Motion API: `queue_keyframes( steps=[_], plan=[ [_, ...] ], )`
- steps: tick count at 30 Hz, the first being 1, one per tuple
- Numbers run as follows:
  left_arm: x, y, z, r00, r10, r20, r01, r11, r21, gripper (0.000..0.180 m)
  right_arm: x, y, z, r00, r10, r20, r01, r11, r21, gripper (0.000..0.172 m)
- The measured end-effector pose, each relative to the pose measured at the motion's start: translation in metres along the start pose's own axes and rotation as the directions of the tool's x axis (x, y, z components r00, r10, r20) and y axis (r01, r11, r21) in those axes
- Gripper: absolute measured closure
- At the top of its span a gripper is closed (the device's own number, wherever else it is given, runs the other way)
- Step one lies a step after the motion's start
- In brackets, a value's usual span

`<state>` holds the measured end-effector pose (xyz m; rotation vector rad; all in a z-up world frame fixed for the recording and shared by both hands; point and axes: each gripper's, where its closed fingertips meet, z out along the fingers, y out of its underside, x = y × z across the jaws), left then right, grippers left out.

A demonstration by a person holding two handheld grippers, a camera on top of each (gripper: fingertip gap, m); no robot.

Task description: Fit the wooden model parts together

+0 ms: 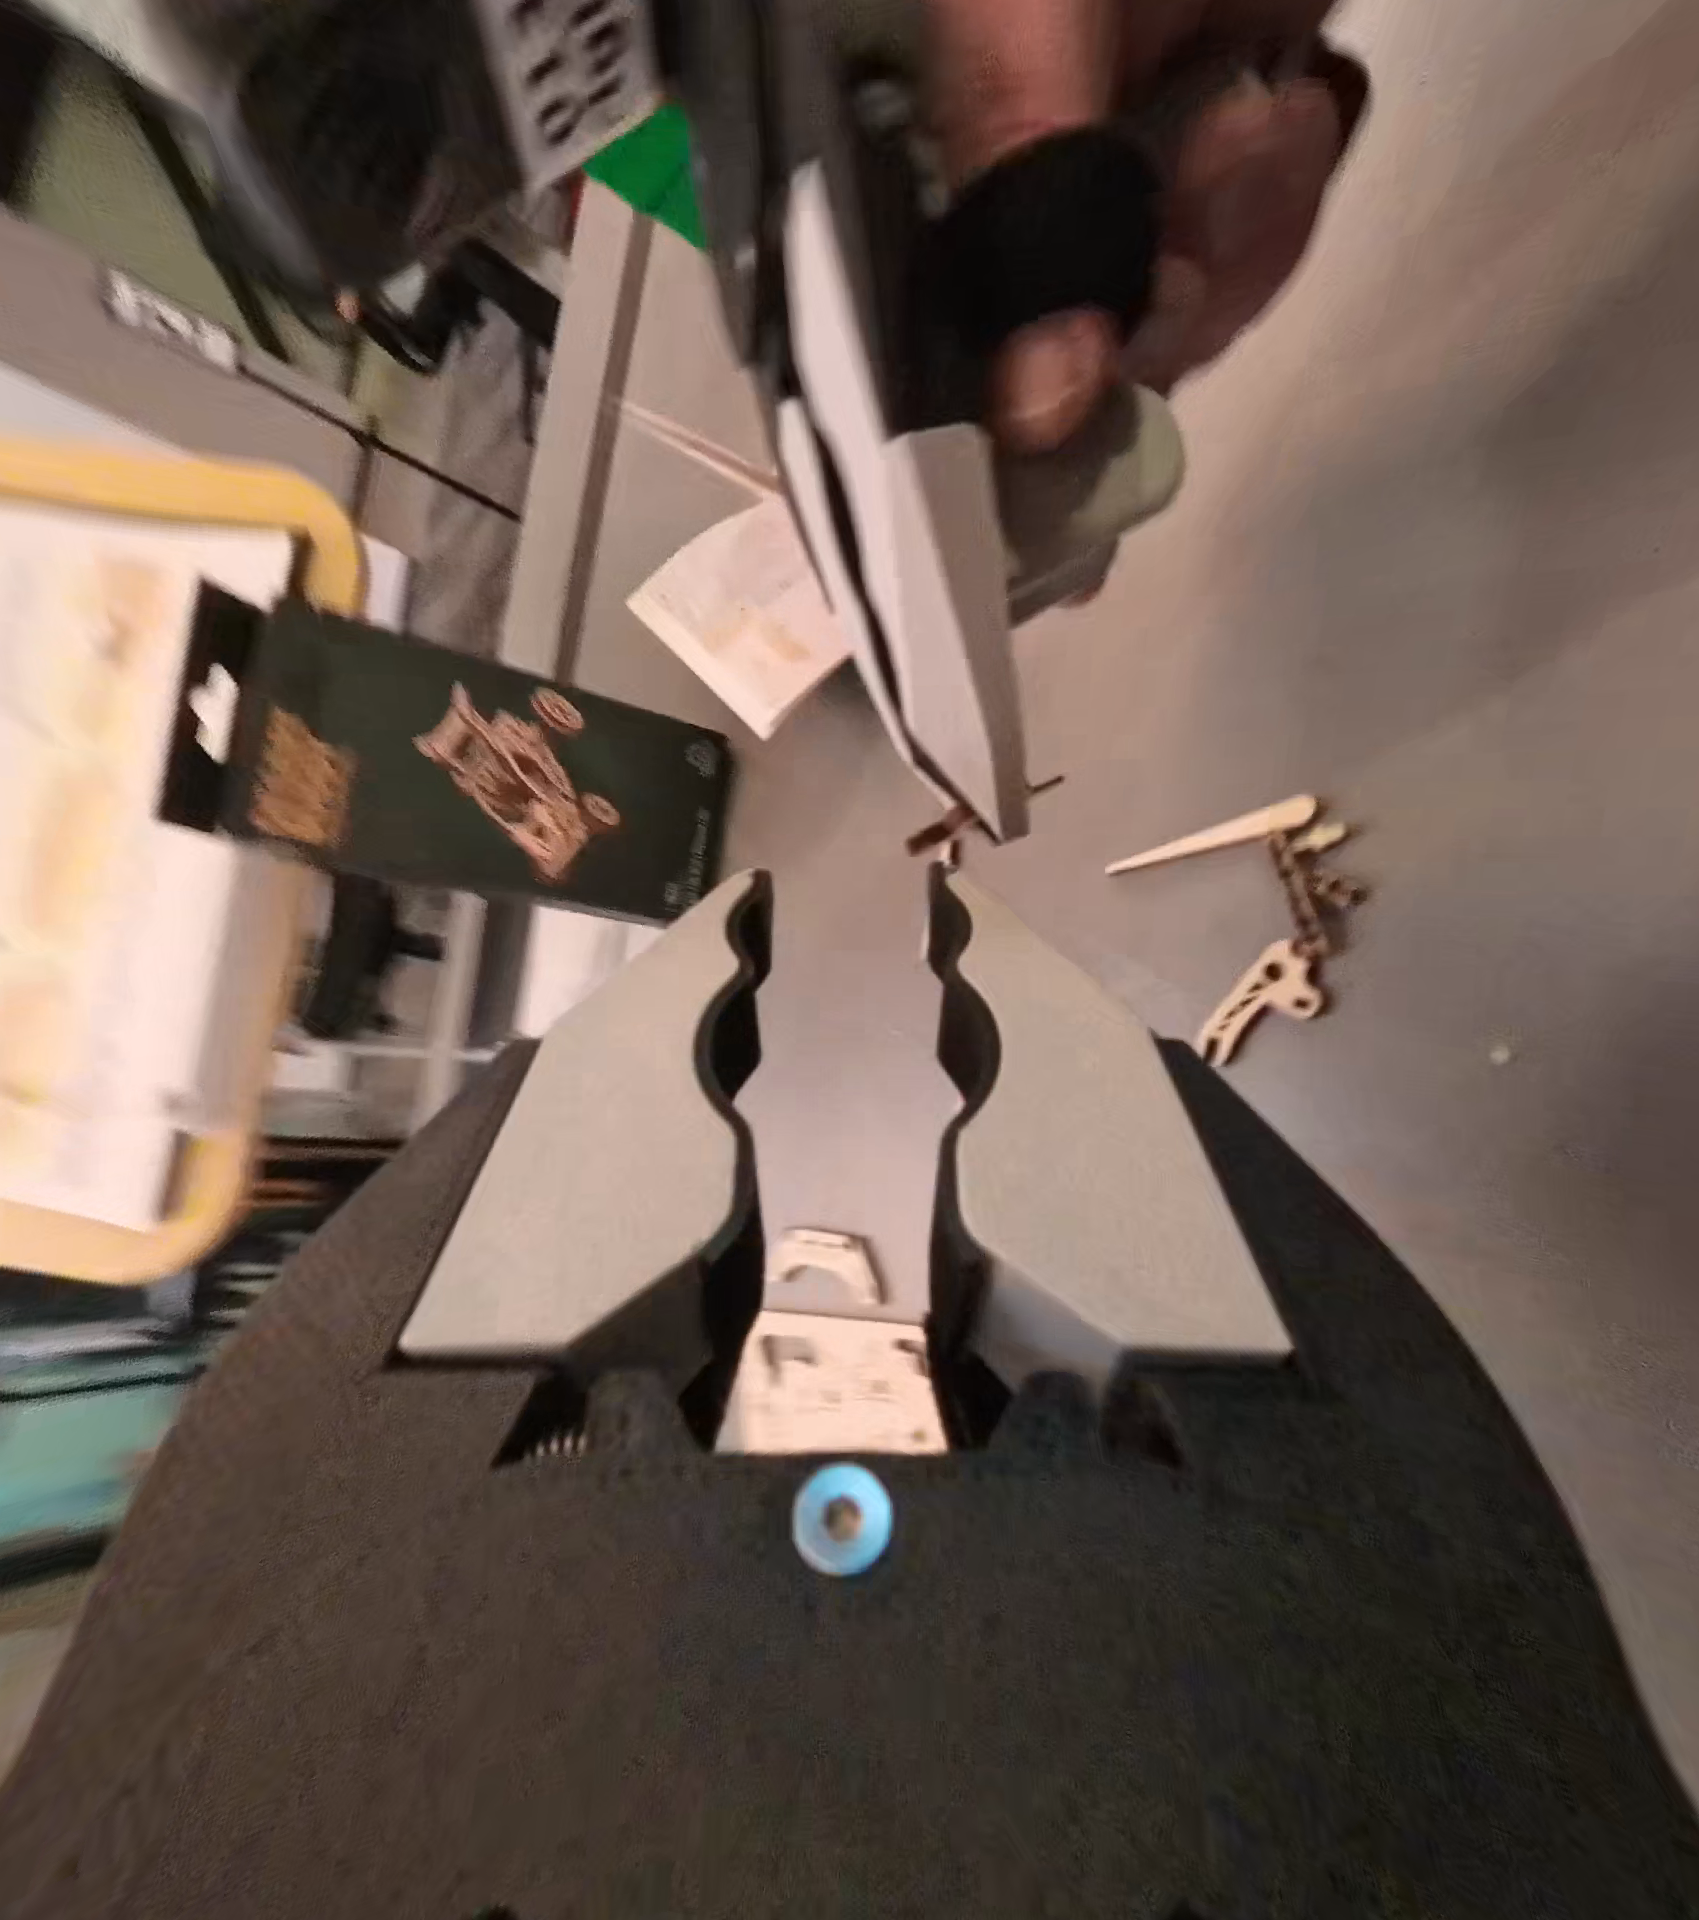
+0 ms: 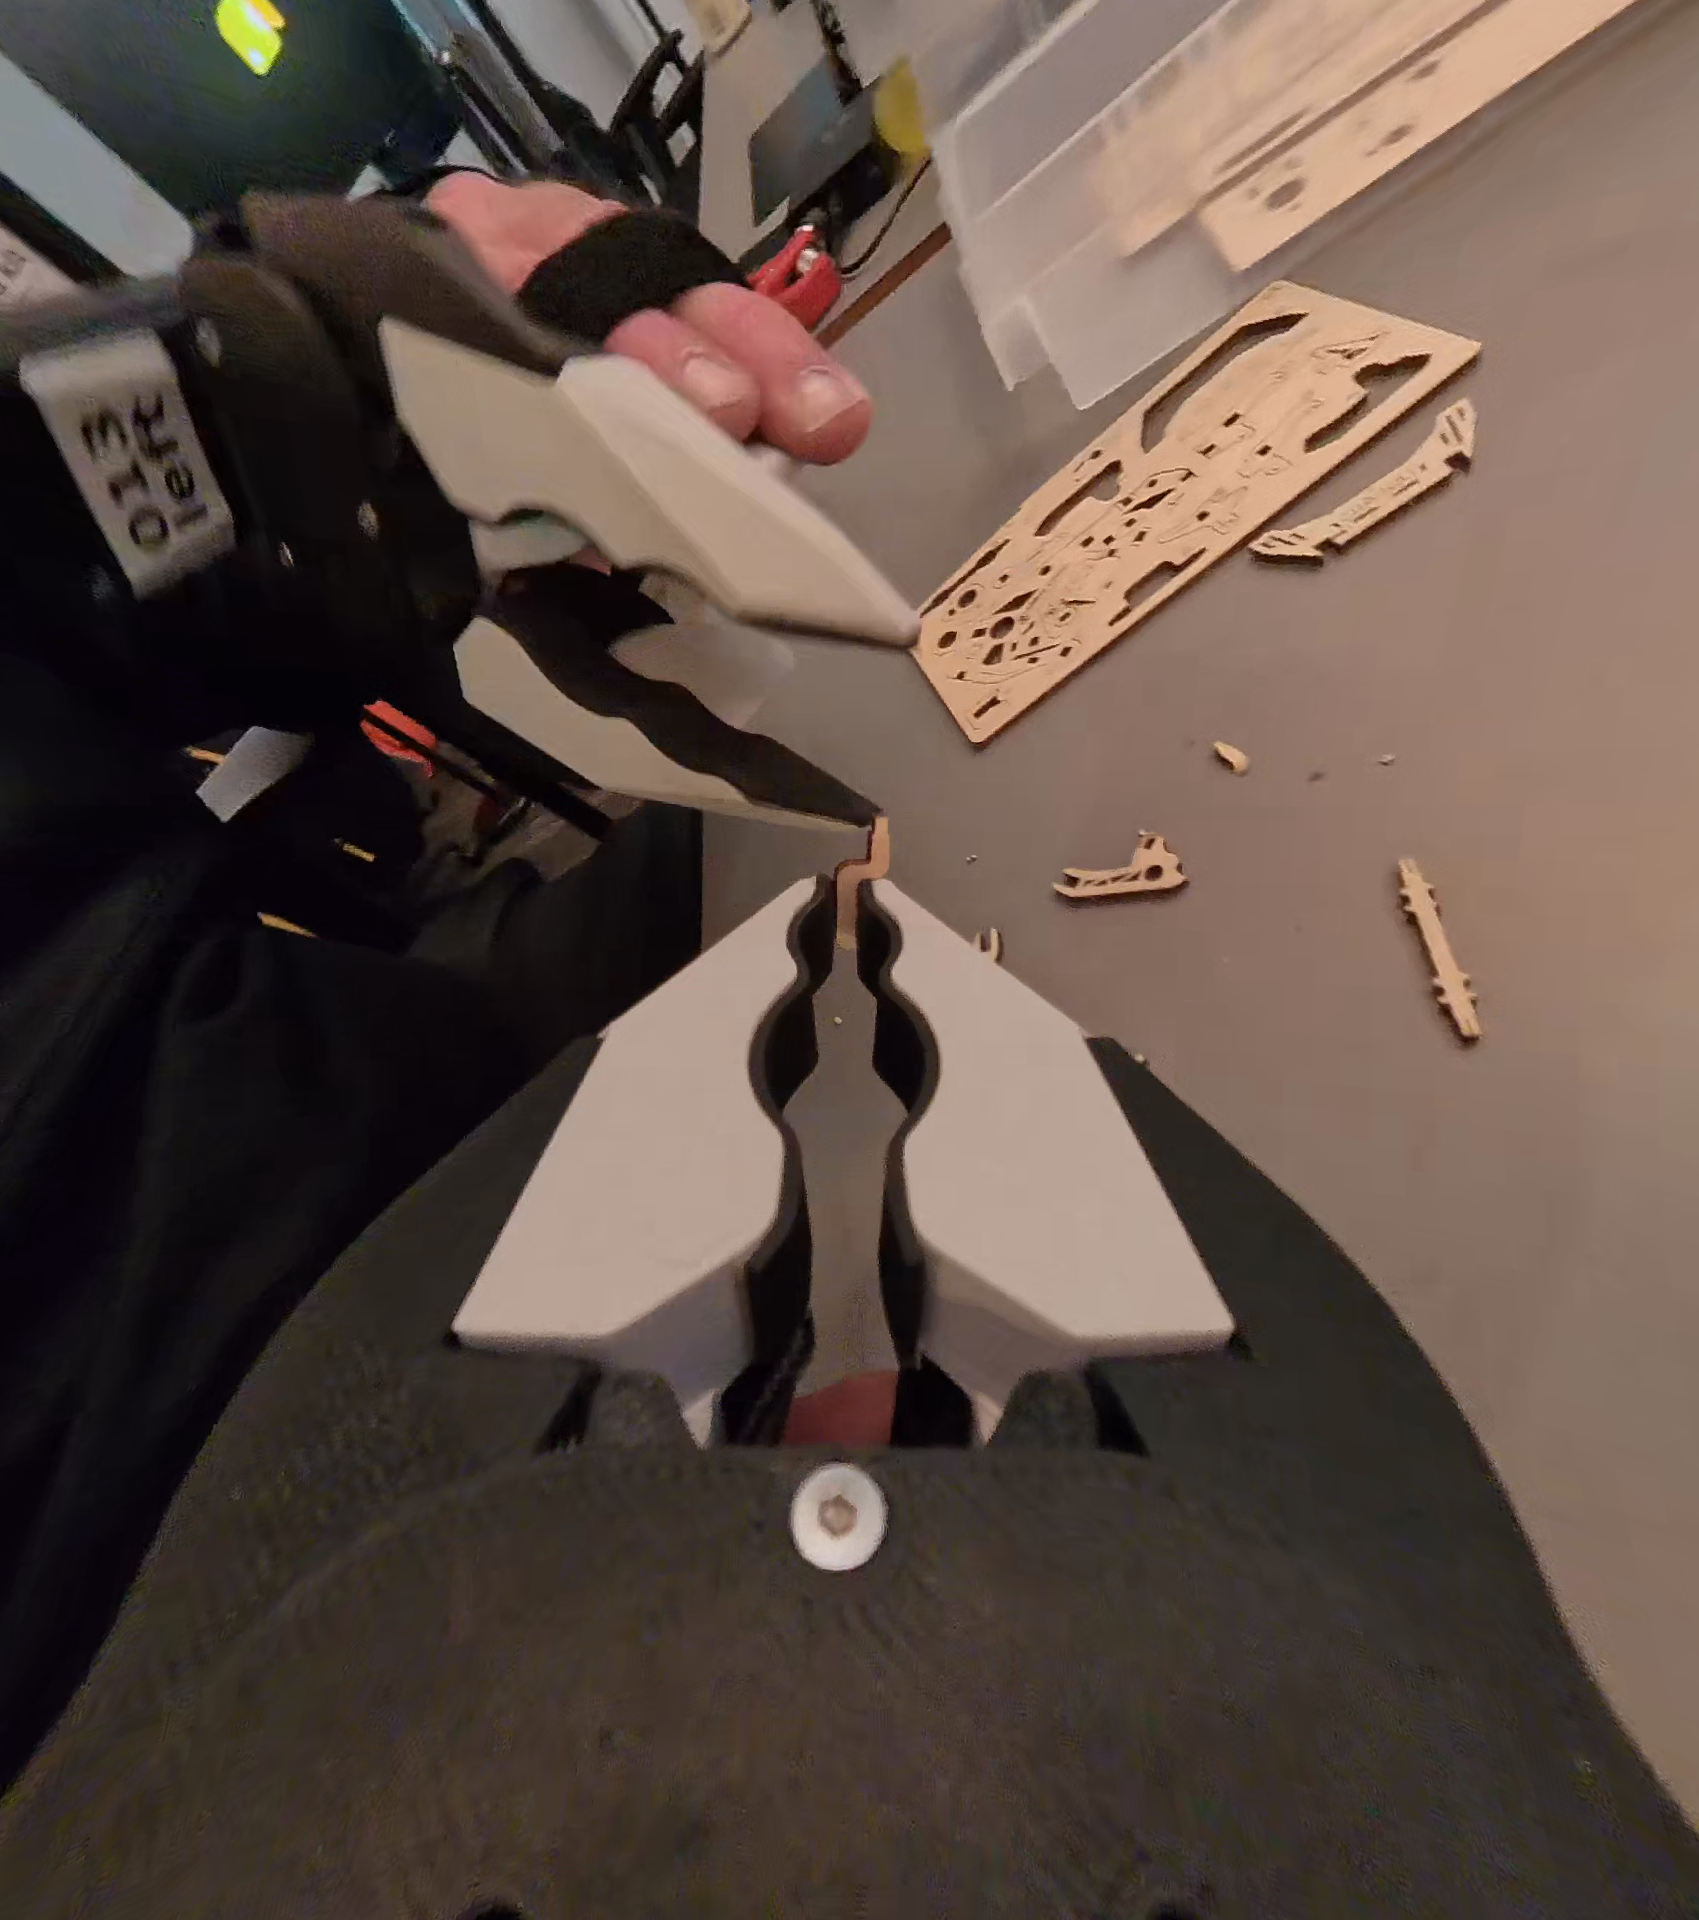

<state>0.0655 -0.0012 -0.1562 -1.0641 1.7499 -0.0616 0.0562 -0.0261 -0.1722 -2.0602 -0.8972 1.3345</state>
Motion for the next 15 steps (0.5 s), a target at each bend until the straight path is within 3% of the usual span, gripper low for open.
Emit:
queue_keyframes(
  steps=[1,3,6,10,15],
  plan=[
    [0.007,-0.003,0.001,0.995,0.102,-0.004,-0.102,0.995,-0.011,0.154,-0.002,0.002,0.002,1.000,0.006,0.012,-0.005,1.000,-0.024,0.170],
    [0.016,-0.005,0.003,0.977,0.214,-0.010,-0.214,0.977,-0.017,0.161,-0.003,0.006,0.004,1.000,0.002,0.021,-0.001,0.997,-0.076,0.171],
    [0.030,-0.001,0.004,0.959,0.280,-0.051,-0.281,0.960,-0.021,0.167,-0.014,0.011,0.006,0.997,-0.001,0.081,0.013,0.990,-0.144,0.171],
    [0.042,-0.003,-0.002,0.949,0.308,-0.071,-0.310,0.951,-0.022,0.171,-0.021,0.021,0.011,0.995,-0.025,0.101,0.049,0.969,-0.244,0.170],
    [0.044,0.003,-0.006,0.975,0.221,-0.026,-0.222,0.973,-0.063,0.179,-0.022,0.022,0.017,0.994,-0.011,0.106,0.038,0.965,-0.258,0.170]
  ],
)
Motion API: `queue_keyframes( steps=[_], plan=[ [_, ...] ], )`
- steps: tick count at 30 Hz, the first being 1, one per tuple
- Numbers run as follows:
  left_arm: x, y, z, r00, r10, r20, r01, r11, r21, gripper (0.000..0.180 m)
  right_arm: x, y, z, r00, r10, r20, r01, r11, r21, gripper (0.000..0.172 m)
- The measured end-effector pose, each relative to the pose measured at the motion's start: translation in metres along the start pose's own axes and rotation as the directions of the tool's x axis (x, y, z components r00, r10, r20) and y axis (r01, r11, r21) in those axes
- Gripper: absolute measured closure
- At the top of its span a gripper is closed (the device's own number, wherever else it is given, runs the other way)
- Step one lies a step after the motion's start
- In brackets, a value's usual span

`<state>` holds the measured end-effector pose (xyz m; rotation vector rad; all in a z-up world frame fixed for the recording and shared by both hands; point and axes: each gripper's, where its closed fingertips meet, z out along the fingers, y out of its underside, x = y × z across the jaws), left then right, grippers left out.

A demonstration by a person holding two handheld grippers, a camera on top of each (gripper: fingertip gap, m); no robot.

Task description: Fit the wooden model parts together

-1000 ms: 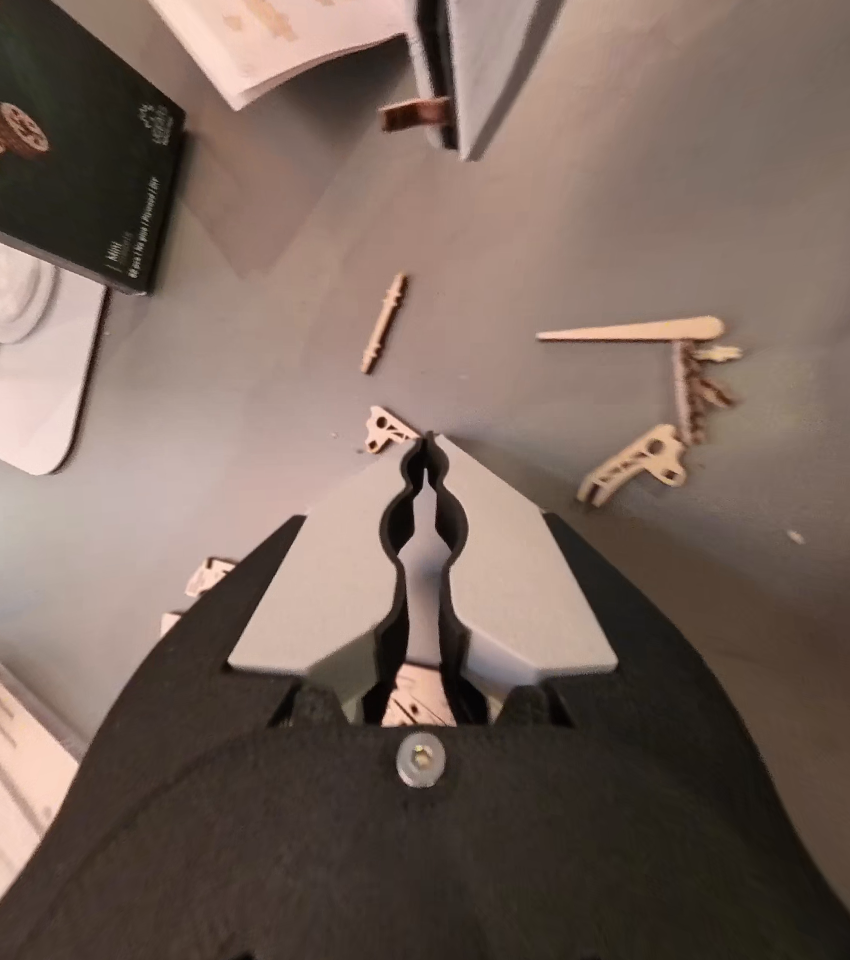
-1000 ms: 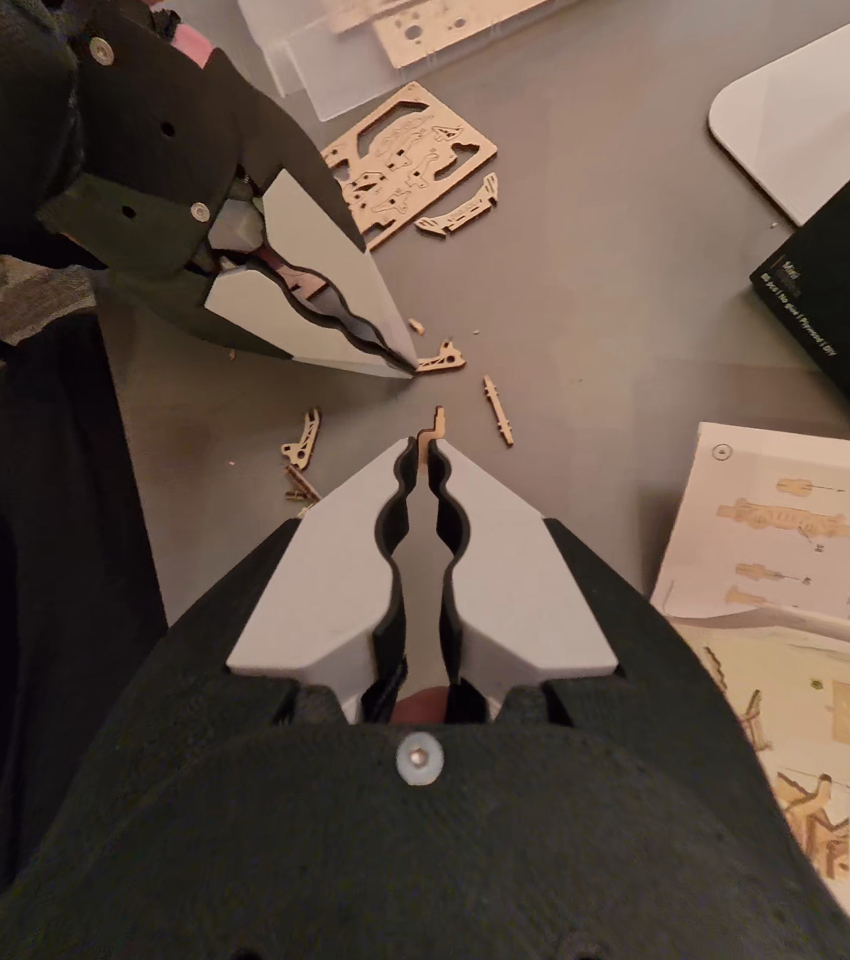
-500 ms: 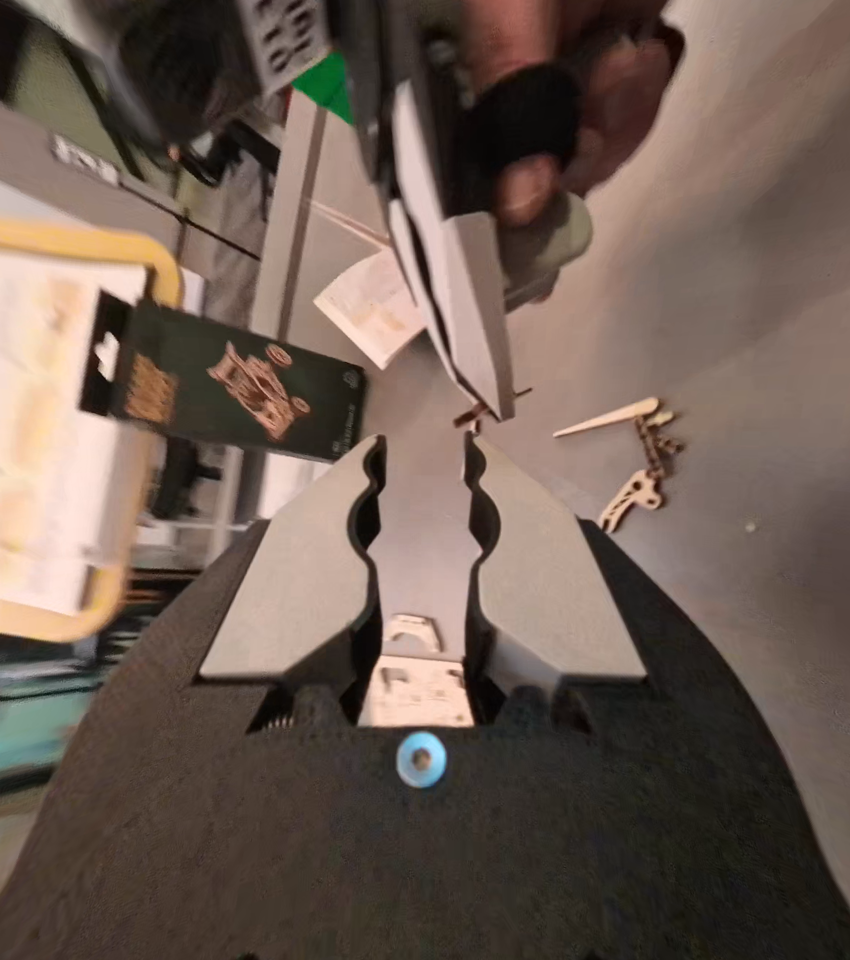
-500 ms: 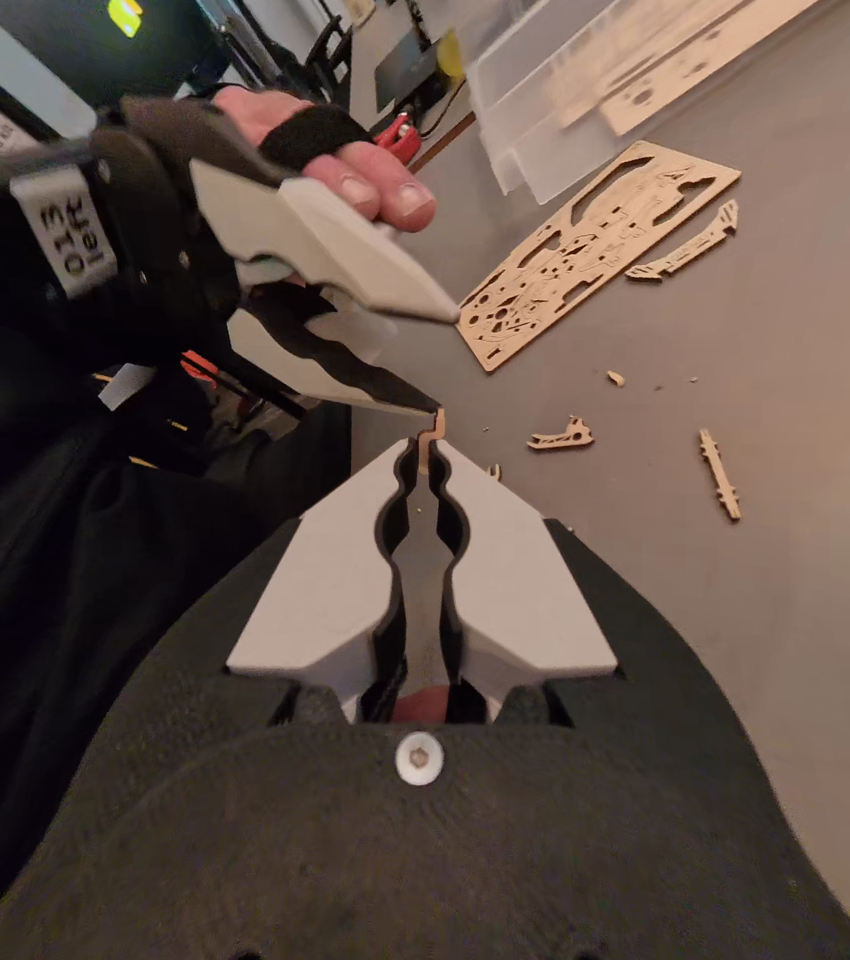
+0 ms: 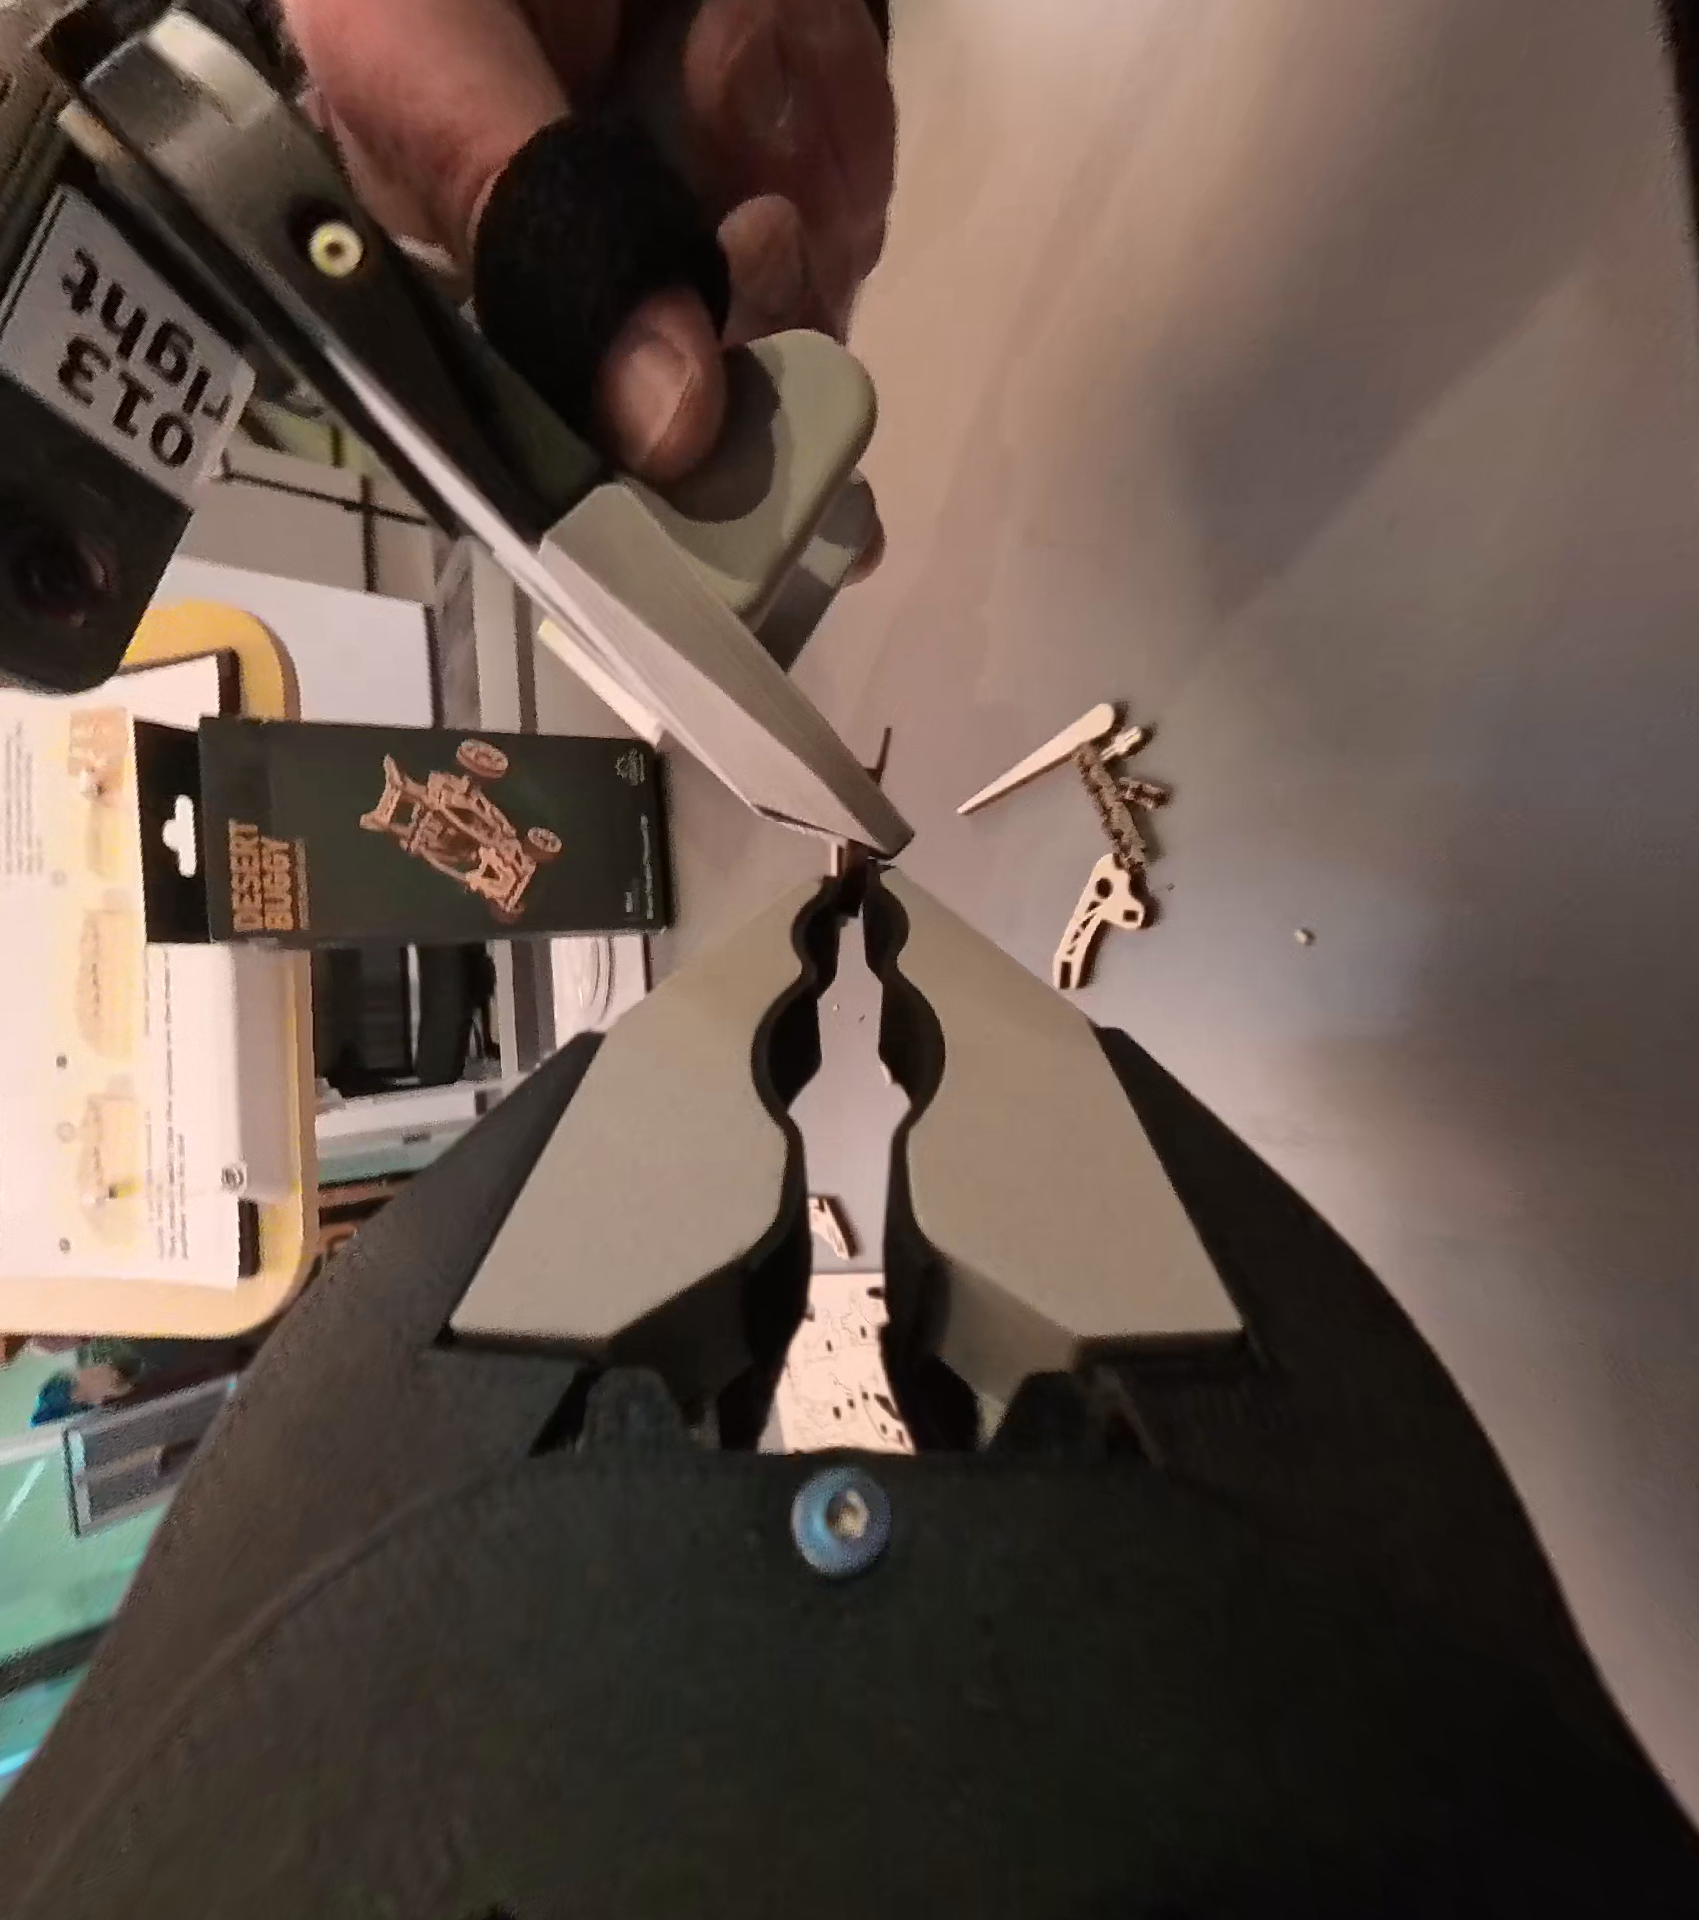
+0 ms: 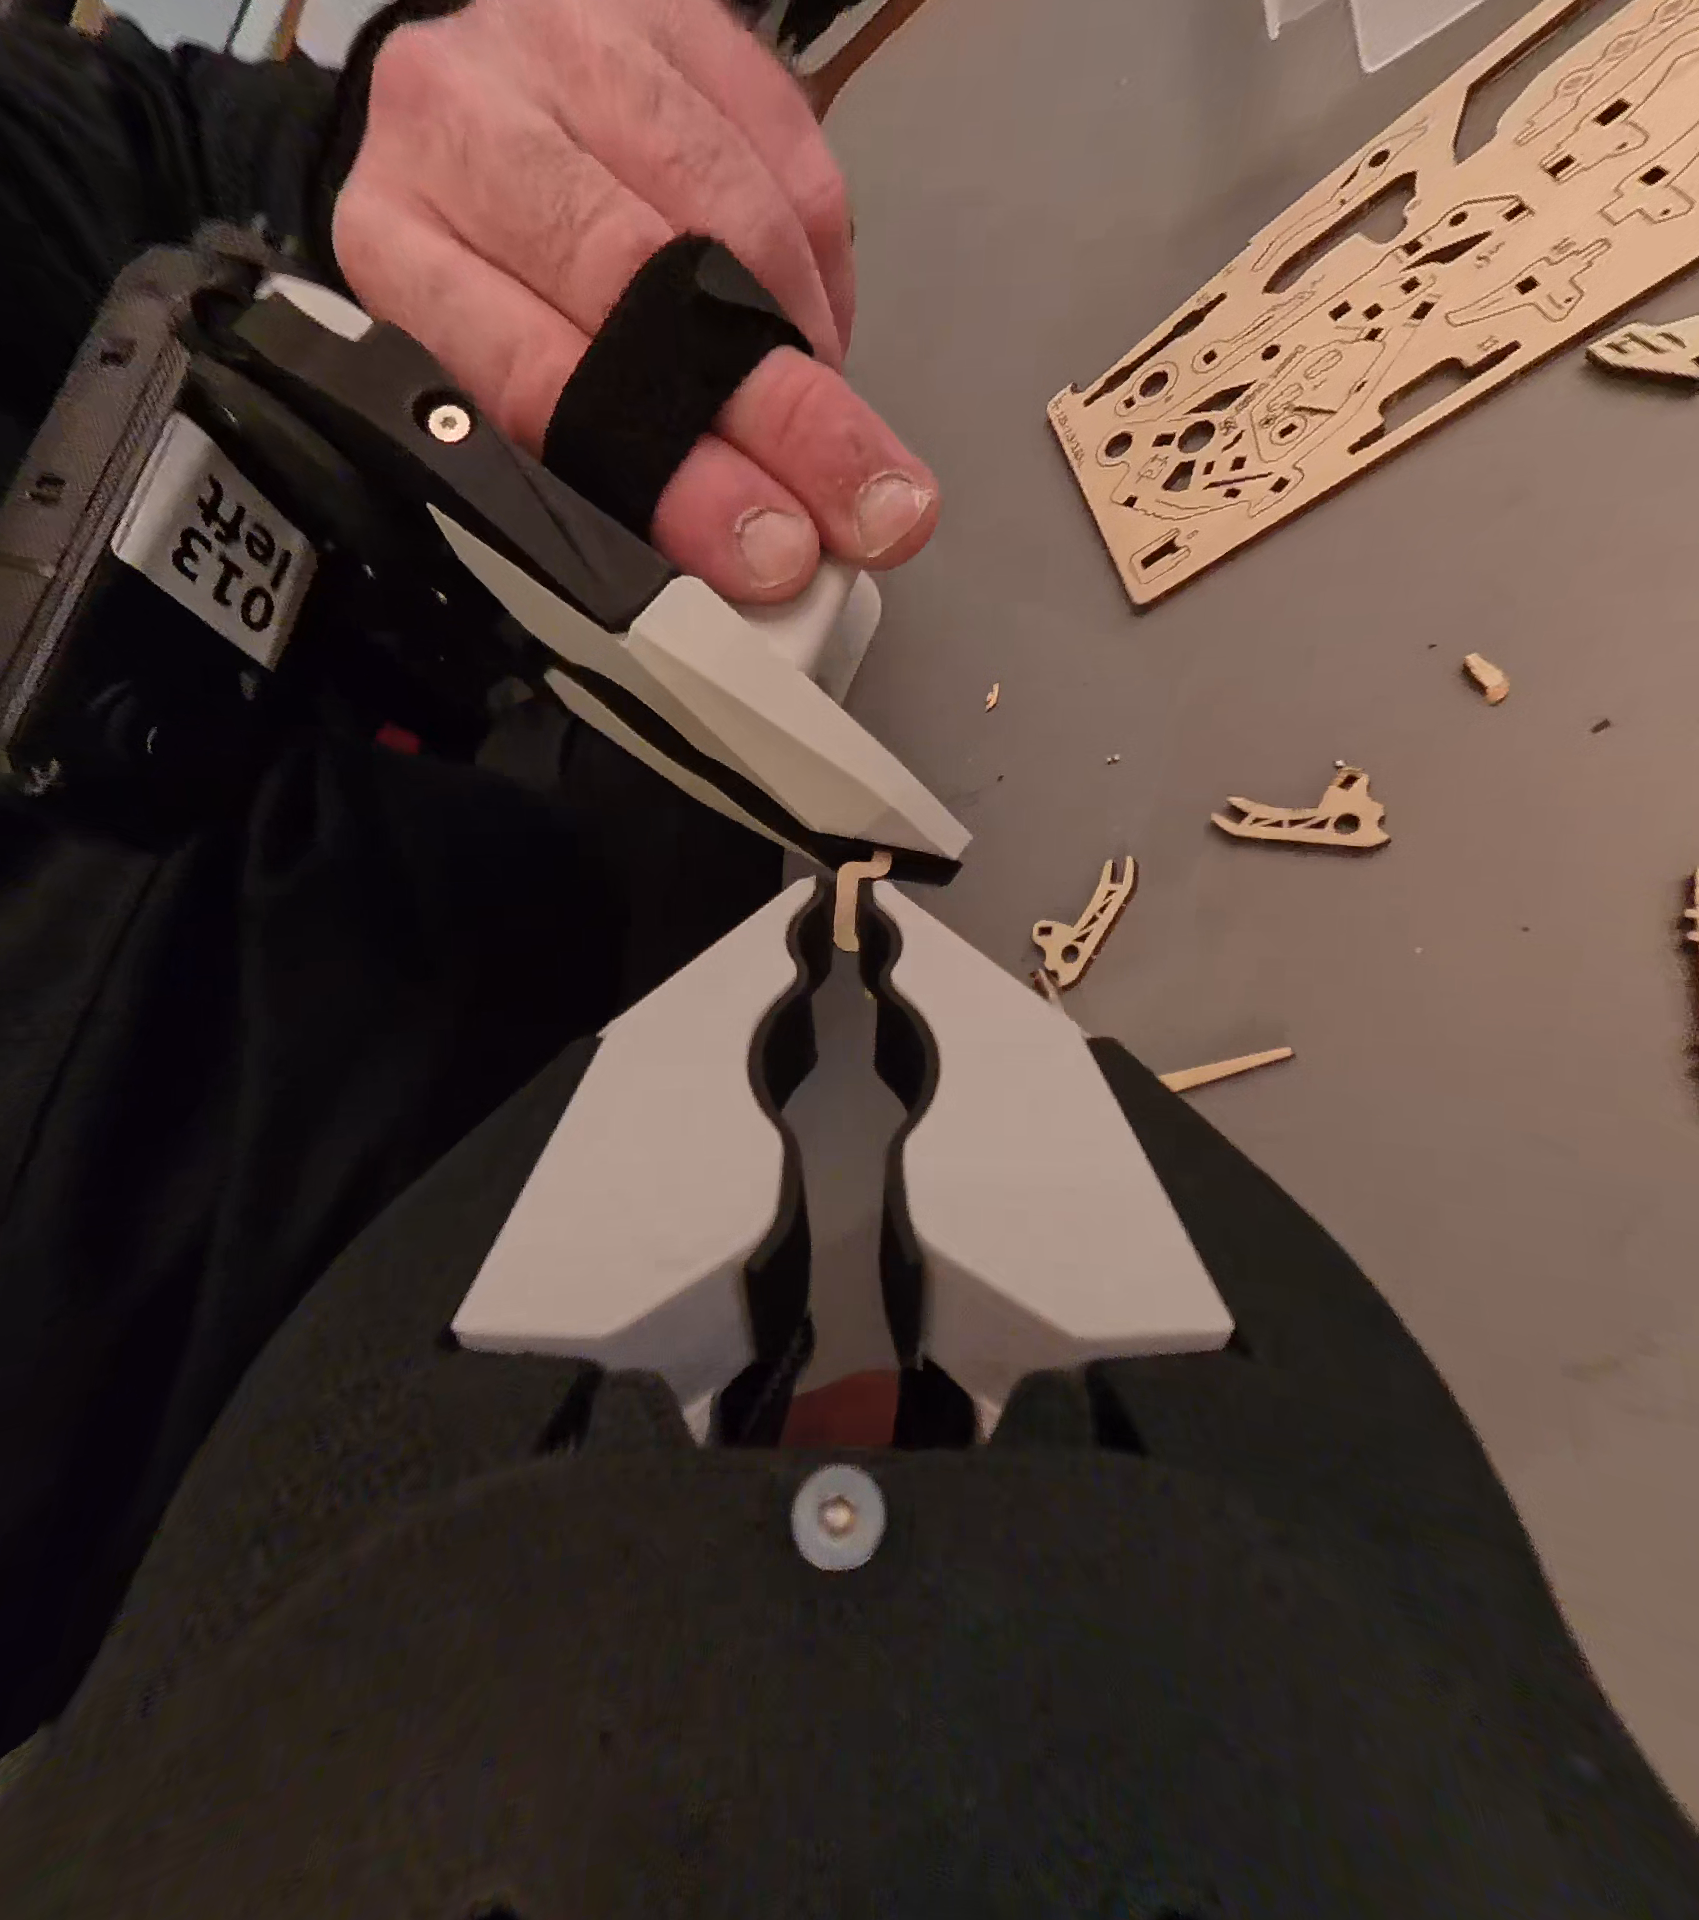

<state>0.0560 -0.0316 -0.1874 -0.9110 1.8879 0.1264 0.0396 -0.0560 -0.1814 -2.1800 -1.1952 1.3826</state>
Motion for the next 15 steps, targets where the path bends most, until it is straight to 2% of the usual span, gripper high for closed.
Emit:
queue_keyframes(
  steps=[7,11,12,15],
  plan=[
    [-0.020,0.016,-0.001,0.962,-0.246,0.117,0.245,0.969,0.023,0.177,0.008,-0.025,-0.006,1.000,0.021,-0.022,-0.018,0.990,0.143,0.167],
    [-0.029,0.024,0.000,0.940,-0.301,0.160,0.297,0.954,0.047,0.177,0.011,-0.036,-0.009,0.998,0.054,-0.014,-0.049,0.975,0.215,0.162],
    [-0.029,0.025,0.001,0.939,-0.304,0.160,0.299,0.953,0.053,0.177,0.009,-0.037,-0.009,0.998,0.070,0.006,-0.070,0.973,0.219,0.156],
    [-0.029,0.024,0.001,0.953,-0.234,0.192,0.228,0.972,0.055,0.178,0.008,-0.036,-0.008,0.997,0.074,0.012,-0.075,0.977,0.199,0.151]
  ],
)
